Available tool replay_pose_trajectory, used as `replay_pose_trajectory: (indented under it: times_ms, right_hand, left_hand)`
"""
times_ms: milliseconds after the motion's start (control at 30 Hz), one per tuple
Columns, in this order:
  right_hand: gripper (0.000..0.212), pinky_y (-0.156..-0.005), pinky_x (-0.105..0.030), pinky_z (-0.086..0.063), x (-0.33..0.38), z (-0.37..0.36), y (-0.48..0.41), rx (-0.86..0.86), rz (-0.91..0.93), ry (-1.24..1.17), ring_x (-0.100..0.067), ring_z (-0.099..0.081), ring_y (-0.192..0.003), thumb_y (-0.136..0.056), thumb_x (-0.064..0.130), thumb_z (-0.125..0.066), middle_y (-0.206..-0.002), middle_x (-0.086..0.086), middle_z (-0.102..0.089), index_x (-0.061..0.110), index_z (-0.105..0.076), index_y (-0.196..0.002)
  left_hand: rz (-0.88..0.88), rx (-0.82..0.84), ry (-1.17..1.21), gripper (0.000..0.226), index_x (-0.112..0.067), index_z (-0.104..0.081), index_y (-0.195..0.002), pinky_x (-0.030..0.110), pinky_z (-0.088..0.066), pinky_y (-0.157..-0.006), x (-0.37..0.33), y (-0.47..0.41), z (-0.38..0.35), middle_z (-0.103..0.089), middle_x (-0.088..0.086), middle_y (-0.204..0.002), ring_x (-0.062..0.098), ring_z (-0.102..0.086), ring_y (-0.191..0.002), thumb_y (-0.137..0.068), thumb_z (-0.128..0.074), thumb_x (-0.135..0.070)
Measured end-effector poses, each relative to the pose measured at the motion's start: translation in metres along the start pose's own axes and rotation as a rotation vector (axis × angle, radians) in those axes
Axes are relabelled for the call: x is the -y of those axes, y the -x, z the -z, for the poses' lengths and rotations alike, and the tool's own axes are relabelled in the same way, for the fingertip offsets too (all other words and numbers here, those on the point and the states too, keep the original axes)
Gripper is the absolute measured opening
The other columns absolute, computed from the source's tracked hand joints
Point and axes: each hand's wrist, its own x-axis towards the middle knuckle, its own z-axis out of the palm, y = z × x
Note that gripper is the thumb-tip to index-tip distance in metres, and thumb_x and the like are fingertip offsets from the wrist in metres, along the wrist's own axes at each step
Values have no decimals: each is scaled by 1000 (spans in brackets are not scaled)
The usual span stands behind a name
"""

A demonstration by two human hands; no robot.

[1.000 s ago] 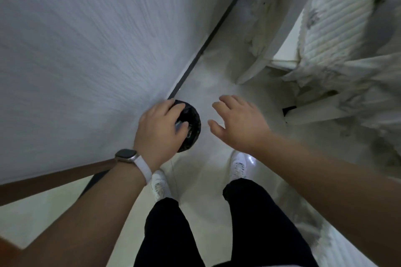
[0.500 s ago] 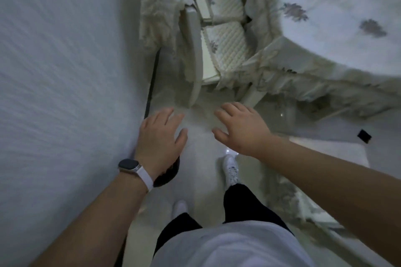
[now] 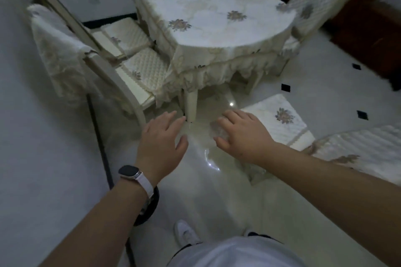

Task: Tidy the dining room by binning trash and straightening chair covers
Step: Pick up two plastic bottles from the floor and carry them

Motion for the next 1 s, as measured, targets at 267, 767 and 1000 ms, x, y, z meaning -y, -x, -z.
replay_pose_trajectory:
  times_ms: [267,767,1000]
  right_hand:
    - [54,-85,-41,-49,-80,18,136,-141,-263,13,-33,-62,-104,-86,52,-40,-116,-10,-66,12,-67,-110]
    - [56,-93,-41,-45,-201,28,483,-192,-685,-30,-30,-58,-110,-87,53,-37,-123,-8,-63,15,-65,-117]
    - [50,-85,-41,-49,-236,32,571,-399,-841,-1,-32,-63,-102,-86,49,-45,-115,-12,-67,12,-70,-107]
  left_hand:
    - [-275,115,40,47,-11,-65,-124,54,-48,-95,-131,-15,-32,-62,15,-128,35,-59,-117,-86,-52,-35]
    - [-686,272,43,48,-15,-63,-125,47,-46,-96,-462,88,-106,-61,11,-129,33,-58,-116,-86,-50,-39]
    - [-845,301,37,47,-16,-64,-125,50,-47,-96,-556,90,-128,-60,11,-132,34,-58,-117,-87,-51,-39]
